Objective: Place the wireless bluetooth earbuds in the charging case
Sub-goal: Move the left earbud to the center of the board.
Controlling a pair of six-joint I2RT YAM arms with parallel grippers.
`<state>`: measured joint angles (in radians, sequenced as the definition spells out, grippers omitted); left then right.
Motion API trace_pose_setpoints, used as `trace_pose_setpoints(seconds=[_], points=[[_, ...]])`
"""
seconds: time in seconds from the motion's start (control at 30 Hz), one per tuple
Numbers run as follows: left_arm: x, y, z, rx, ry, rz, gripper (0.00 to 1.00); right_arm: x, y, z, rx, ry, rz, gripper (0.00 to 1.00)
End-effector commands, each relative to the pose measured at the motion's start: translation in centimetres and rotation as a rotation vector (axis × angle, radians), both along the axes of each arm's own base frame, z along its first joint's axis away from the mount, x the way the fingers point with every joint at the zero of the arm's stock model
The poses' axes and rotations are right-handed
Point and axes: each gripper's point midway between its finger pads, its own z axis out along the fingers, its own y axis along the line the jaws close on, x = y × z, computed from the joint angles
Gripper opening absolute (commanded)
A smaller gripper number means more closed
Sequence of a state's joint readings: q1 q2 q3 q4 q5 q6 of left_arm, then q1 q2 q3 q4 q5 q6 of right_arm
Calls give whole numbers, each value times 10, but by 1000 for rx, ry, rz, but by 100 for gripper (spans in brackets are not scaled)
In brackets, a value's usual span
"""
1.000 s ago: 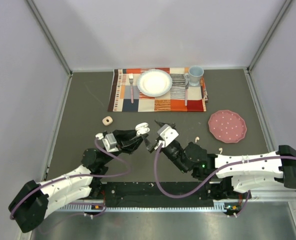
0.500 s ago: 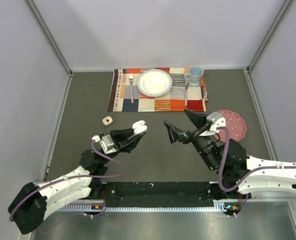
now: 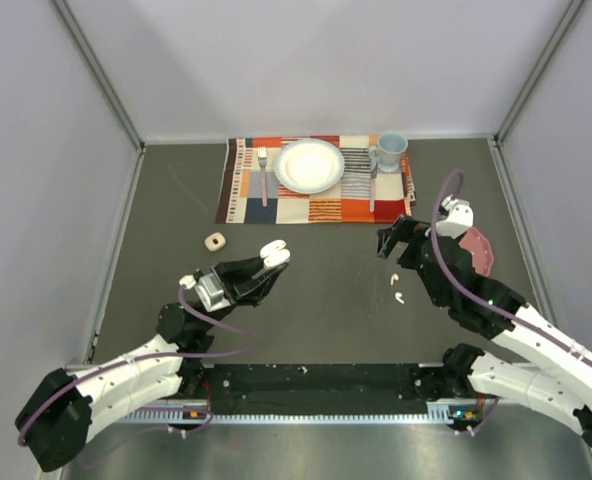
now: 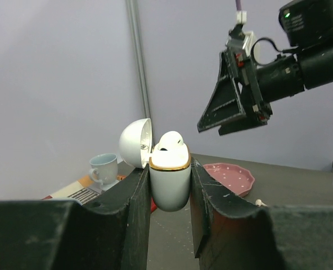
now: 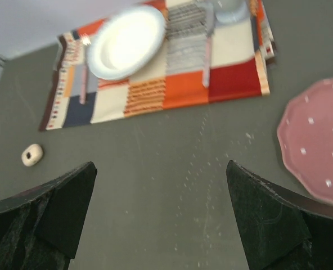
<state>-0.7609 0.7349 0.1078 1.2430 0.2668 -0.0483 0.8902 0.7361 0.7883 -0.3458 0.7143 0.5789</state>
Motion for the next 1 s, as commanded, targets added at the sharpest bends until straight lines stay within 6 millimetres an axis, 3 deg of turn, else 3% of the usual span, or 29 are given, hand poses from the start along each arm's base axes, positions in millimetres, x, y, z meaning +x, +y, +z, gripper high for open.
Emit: trace_pose_setpoints(seconds=[0.0, 0.17, 0.27, 0.43, 0.53, 0.67, 0.97], points=[[-5, 8, 17, -51, -60, 17, 0, -15, -1, -60, 88, 276, 9, 99], [-5, 10, 16, -49, -58, 24, 0, -13, 2, -92, 41, 391, 6, 99], [-4, 12, 15, -51, -53, 36, 0, -14, 7, -98, 33, 419, 22, 99], [-2, 15, 12, -55, -35, 49, 0, -21, 25, -94, -48, 431, 193, 99], [-1, 15, 11, -56, -30, 54, 0, -17, 13, -102, -154, 389, 197, 99], [-2, 15, 12, -58, -31, 50, 0, -21, -8, -129, -285, 405, 178, 99], [-2, 15, 10, -55, -26, 47, 0, -27, -29, -176, -244, 519, -1, 95]])
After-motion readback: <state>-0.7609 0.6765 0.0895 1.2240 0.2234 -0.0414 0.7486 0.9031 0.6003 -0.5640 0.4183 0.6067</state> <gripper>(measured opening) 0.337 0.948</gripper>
